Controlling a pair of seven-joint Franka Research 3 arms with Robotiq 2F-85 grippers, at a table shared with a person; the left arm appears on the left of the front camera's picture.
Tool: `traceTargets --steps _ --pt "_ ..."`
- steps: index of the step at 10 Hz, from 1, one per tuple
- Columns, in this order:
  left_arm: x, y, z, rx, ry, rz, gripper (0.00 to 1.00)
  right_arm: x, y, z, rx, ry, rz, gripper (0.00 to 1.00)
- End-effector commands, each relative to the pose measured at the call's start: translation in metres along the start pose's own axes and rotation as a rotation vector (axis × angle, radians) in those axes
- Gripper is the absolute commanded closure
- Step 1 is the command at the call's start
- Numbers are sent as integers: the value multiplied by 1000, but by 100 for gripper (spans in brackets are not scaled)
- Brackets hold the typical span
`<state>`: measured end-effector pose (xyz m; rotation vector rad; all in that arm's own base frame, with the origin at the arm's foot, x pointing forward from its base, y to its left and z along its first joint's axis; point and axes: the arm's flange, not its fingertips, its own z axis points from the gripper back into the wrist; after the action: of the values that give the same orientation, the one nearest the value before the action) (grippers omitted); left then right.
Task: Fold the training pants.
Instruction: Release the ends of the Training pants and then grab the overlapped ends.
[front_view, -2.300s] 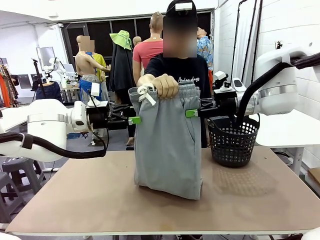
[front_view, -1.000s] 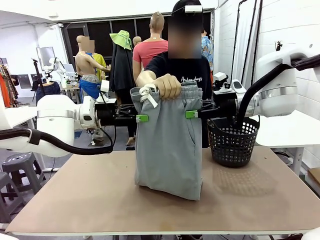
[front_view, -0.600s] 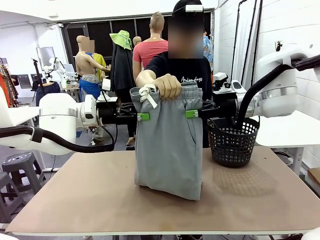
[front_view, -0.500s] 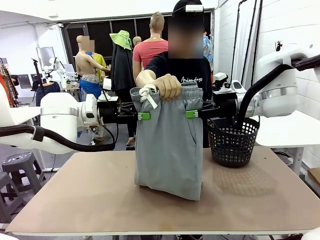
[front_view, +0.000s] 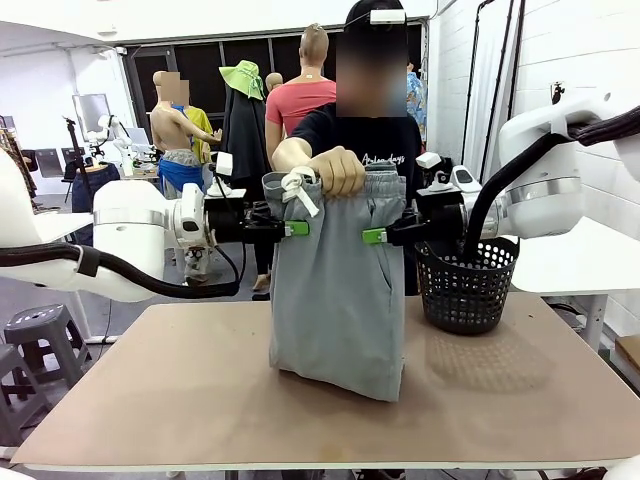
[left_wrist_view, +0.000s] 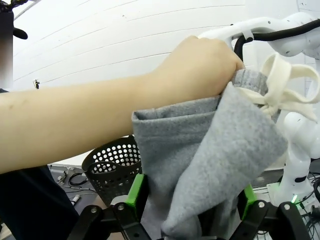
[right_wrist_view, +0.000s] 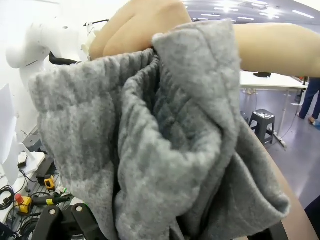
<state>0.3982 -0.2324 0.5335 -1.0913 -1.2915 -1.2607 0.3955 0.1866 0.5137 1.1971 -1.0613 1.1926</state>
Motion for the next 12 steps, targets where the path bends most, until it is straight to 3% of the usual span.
traceTargets --steps 1,4,8,10,12 --pt "0 4 -12 -26 24 38 9 4 -6 -8 -7 -51 14 0" --pt "-9 5 -16 -60 42 76 9 11 -4 -14 22 -64 27 0" --pt "-5 -16 -8 -248 -14 84 9 14 -7 -17 26 -80 52 0" --pt "2 -24 -11 -252 -3 64 9 12 -8 -20 32 -70 56 0" --pt "3 -24 -18 -149 26 63 9 10 -7 -23 22 -49 61 0"
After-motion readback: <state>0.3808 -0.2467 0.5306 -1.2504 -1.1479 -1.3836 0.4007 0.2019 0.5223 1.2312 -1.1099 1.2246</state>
